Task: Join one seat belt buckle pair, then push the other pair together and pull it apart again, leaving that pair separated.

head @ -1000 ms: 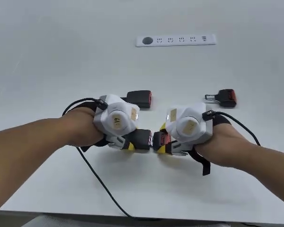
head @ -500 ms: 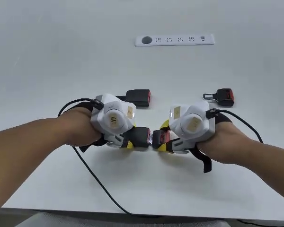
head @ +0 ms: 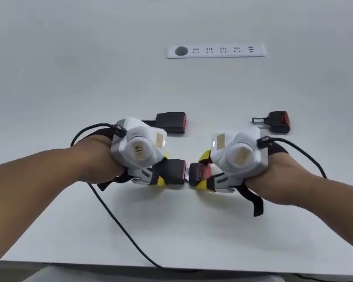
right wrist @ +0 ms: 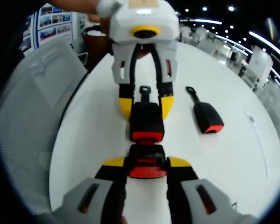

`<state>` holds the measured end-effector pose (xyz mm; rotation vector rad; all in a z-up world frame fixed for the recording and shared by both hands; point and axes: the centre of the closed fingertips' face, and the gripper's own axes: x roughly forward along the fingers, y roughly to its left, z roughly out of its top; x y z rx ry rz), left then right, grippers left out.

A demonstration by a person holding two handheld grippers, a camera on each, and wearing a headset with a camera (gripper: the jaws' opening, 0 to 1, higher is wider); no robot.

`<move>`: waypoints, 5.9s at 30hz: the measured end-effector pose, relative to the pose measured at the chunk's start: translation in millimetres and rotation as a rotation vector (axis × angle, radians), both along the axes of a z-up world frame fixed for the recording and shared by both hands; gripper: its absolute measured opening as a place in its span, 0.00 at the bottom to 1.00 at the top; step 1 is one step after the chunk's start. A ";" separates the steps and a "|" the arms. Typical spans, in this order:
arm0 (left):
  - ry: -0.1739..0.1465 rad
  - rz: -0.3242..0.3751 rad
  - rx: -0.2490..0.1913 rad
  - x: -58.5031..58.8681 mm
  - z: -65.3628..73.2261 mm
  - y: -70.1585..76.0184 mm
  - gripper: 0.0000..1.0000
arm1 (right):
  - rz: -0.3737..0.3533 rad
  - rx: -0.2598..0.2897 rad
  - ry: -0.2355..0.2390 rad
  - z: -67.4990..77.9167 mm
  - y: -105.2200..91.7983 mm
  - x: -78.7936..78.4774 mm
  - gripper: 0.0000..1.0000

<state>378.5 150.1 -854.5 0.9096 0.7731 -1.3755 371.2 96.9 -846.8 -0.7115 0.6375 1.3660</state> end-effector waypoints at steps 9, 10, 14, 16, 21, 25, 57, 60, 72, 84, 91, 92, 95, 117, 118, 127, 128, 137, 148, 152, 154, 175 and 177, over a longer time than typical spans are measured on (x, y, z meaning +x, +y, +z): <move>0.008 0.009 0.004 0.1 -0.3 -0.2 0.34 | 0.008 -0.003 0.018 0.3 0.2 0.1 0.32; 0.013 0.015 0.001 0.5 -0.4 0.1 0.34 | 0.006 -0.004 0.020 0.4 0.6 0.6 0.32; 0.023 0.032 -0.007 0.8 -0.6 0.6 0.34 | 0.015 -0.006 0.013 0.0 0.9 1.3 0.32; 0.023 0.035 -0.010 0.7 -0.5 0.6 0.34 | 0.013 -0.009 0.018 0.1 1.1 1.3 0.33; 0.042 0.050 -0.010 1.6 -1.0 1.2 0.35 | 0.014 -0.013 0.018 -0.8 1.3 1.2 0.33; 0.042 0.058 -0.002 1.2 -1.0 1.3 0.35 | 0.021 -0.026 0.015 -3.0 0.2 -2.1 0.38; -0.123 0.141 -0.116 58.9 83.1 2.8 0.42 | -0.042 -0.002 -0.076 58.2 -36.6 26.3 0.40; -0.136 0.137 -0.110 65.4 84.3 5.1 0.43 | -0.062 -0.002 -0.084 59.9 -46.9 36.3 0.40; -0.140 0.161 -0.091 97.1 73.5 12.9 0.48 | -0.146 -0.032 -0.088 58.2 -92.1 71.0 0.39; -0.127 0.127 -0.053 110.3 52.3 12.8 0.52 | -0.264 -0.069 -0.070 42.8 -138.2 101.8 0.39; -0.102 0.109 -0.027 114.0 35.0 17.1 0.52 | -0.279 -0.098 -0.070 28.8 -156.1 115.5 0.37; -0.104 0.098 -0.029 114.1 34.4 16.7 0.51 | -0.287 -0.102 -0.066 25.7 -160.6 117.7 0.38; -0.098 0.090 -0.023 115.8 30.5 17.8 0.52 | -0.292 -0.107 -0.063 20.1 -169.4 119.3 0.39; -0.053 0.011 0.031 130.9 8.7 11.3 0.36 | -0.120 -0.210 -0.032 -4.0 -187.1 145.5 0.35; -0.037 0.002 0.033 127.7 7.9 11.1 0.33 | -0.115 -0.211 -0.031 -3.7 -187.4 145.5 0.35; -0.045 -0.004 0.040 128.3 9.5 10.3 0.32 | -0.076 -0.234 -0.020 -5.3 -188.2 145.1 0.33; -0.042 0.002 0.037 128.3 9.6 10.5 0.32 | -0.075 -0.236 -0.021 -5.2 -188.7 144.2 0.33; -0.048 -0.010 0.054 127.9 8.3 10.4 0.32 | -0.083 -0.238 -0.024 -4.3 -179.7 141.4 0.33; -0.051 -0.008 0.072 128.9 6.5 11.1 0.32 | -0.052 -0.184 -0.038 -2.8 -123.0 129.7 0.33; -0.052 -0.011 0.077 129.1 6.1 10.8 0.32 | -0.064 -0.160 -0.045 -2.4 -102.3 128.0 0.33; -0.052 -0.008 0.074 129.2 6.0 11.3 0.32 | -0.063 -0.150 -0.054 -1.8 -88.9 126.1 0.33; -0.058 -0.015 0.091 131.8 1.1 12.3 0.31 | -0.084 -0.084 -0.089 -0.2 -24.7 125.5 0.33; -0.055 -0.012 0.093 131.8 0.7 12.8 0.31 | -0.085 -0.085 -0.091 -0.3 -23.5 126.3 0.33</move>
